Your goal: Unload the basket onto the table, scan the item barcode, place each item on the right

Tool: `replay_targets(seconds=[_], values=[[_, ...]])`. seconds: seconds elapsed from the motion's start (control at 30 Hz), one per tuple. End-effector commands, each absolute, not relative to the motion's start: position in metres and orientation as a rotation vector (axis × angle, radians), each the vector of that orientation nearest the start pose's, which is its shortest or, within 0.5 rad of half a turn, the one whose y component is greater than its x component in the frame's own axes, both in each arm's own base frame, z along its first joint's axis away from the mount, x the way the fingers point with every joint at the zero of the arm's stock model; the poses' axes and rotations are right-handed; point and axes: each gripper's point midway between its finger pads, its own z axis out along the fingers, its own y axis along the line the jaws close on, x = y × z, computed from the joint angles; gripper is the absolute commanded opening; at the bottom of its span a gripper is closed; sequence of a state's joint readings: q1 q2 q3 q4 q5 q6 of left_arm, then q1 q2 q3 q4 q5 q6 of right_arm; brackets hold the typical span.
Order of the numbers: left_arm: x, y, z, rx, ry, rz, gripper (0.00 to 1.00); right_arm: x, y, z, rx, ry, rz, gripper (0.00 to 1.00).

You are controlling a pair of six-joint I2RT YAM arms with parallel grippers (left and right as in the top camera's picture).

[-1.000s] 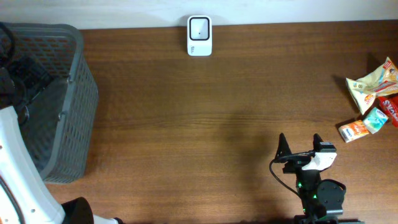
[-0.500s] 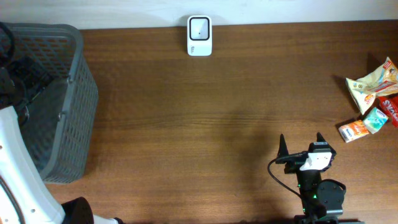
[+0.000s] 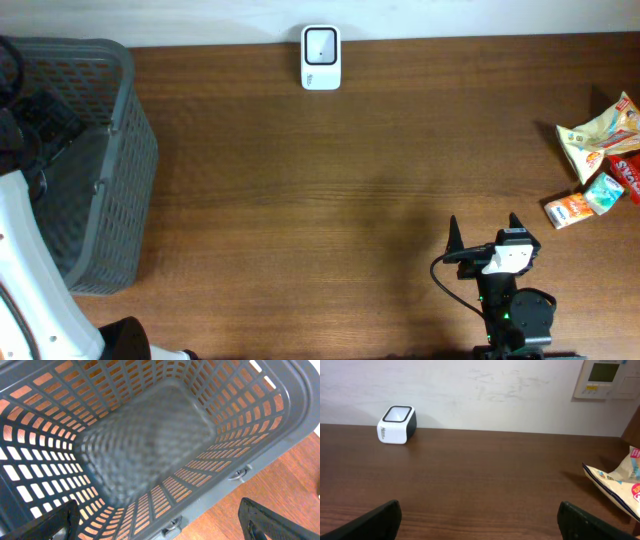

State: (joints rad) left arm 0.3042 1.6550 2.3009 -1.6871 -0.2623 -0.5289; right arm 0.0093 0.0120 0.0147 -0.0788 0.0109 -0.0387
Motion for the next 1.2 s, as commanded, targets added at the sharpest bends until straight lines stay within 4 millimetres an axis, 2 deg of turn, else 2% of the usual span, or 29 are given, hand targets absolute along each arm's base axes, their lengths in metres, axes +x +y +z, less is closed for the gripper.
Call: replay_targets(seconds=[0.0, 0.47, 0.53, 0.57, 0.63, 0.67, 0.73, 0.8, 0.87, 0.93, 0.97, 1.0, 1.07, 1.17], values=[[0.293, 0.14, 0.367, -1.138, 2.304, 0.26, 0.99, 0.246, 0.002, 0.155, -0.045, 1.65, -0.033, 0.98], [0.293, 0.14, 0.367, -1.128, 2.31, 0.263, 0.99, 0.246, 0.002, 0.155, -0.045, 1.65, -0.033, 0.98], [0.298, 0.123, 0.37, -1.097, 2.318, 0.125, 0.99, 0.246, 0.002, 0.155, -0.045, 1.65, -0.033, 0.99], [0.296, 0.105, 0.378, -1.051, 2.314, 0.008, 0.99, 0.246, 0.003, 0.155, -0.046, 1.65, -0.032, 0.98], [0.293, 0.08, 0.39, -0.922, 2.269, -0.026, 0.99, 0.246, 0.002, 0.155, -0.046, 1.65, -0.032, 0.98], [0.294, 0.069, 0.392, -0.862, 2.243, -0.039, 0.99, 0.246, 0.003, 0.155, -0.046, 1.65, -0.032, 0.98], [0.303, 0.035, 0.387, -0.632, 2.181, -0.099, 0.99, 0.246, 0.003, 0.155, -0.046, 1.65, -0.032, 0.98], [0.308, -0.002, 0.365, -0.347, 2.11, -0.125, 0.99, 0.246, 0.002, 0.155, -0.046, 1.65, -0.032, 0.98], [0.299, -0.026, 0.324, -0.172, 1.996, -0.152, 0.99, 0.246, 0.003, 0.155, -0.046, 1.65, -0.032, 0.98], [0.278, -0.016, 0.289, -0.195, 1.913, -0.146, 0.99, 0.246, 0.002, 0.155, -0.046, 1.65, -0.032, 0.98], [0.264, -0.01, 0.269, -0.211, 1.913, -0.126, 0.99, 0.246, 0.003, 0.155, -0.046, 1.65, -0.032, 0.98], [0.255, -0.009, 0.256, -0.211, 1.921, -0.124, 0.99, 0.246, 0.003, 0.155, -0.046, 1.65, -0.032, 0.98], [0.246, -0.008, 0.24, -0.211, 1.916, -0.124, 0.99, 0.246, 0.002, 0.155, -0.046, 1.65, -0.032, 0.98], [0.244, -0.001, 0.216, -0.148, 1.926, -0.041, 0.99, 0.246, 0.002, 0.155, -0.046, 1.65, -0.032, 0.99]])
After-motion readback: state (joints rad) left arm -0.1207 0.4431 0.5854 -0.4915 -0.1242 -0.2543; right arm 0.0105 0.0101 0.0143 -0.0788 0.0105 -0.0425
